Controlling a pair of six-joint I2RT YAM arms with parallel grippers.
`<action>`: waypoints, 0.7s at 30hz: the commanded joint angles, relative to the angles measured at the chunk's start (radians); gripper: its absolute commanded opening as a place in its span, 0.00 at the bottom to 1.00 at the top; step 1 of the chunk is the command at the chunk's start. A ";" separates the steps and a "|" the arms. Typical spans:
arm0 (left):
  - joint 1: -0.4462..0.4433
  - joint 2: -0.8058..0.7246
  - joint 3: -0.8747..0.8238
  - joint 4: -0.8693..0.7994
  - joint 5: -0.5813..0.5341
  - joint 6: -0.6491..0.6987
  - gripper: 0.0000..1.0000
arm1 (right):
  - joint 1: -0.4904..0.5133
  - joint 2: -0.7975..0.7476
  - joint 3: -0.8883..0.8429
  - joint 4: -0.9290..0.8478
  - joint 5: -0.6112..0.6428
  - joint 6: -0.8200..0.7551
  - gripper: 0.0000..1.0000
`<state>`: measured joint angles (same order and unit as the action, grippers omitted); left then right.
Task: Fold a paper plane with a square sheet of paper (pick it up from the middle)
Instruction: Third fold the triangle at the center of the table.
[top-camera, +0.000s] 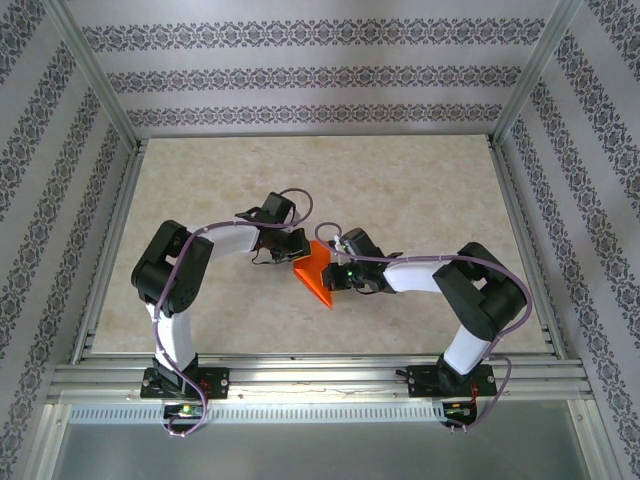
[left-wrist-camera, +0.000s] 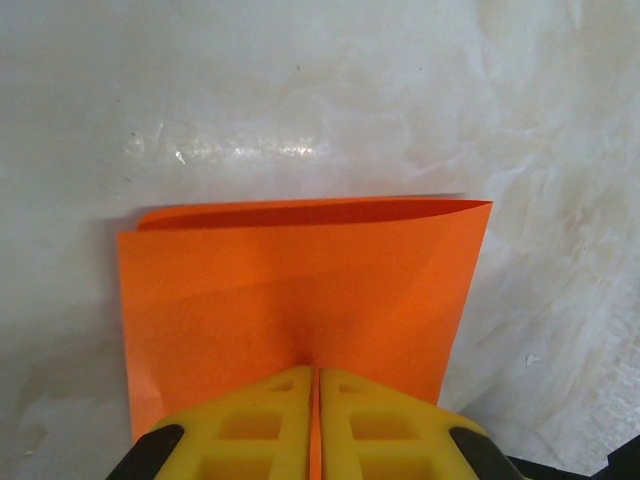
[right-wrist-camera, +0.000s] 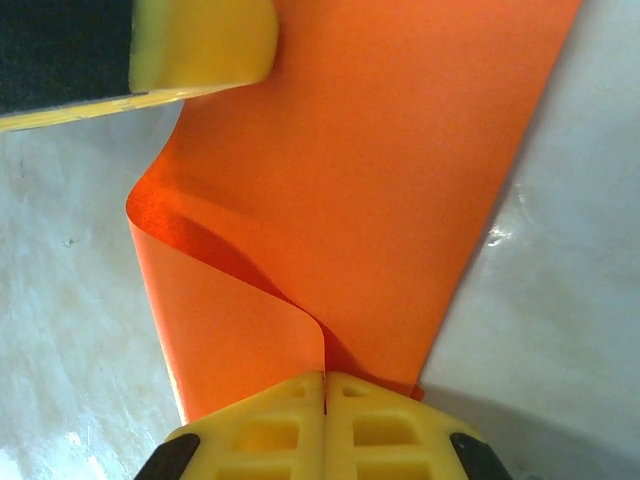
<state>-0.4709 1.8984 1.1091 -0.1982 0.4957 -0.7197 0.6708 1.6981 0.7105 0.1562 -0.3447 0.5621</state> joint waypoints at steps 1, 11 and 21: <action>0.003 -0.046 -0.030 0.039 -0.001 -0.025 0.12 | -0.009 0.007 -0.005 -0.037 -0.022 -0.029 0.00; 0.000 -0.302 -0.250 0.262 0.000 -0.147 0.10 | -0.012 0.010 -0.005 -0.037 -0.008 -0.024 0.00; -0.064 -0.292 -0.483 0.644 0.122 -0.389 0.00 | -0.011 0.002 -0.003 -0.050 0.004 -0.018 0.00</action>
<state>-0.5091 1.5856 0.6395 0.2867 0.5831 -1.0233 0.6693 1.6981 0.7105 0.1501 -0.3561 0.5510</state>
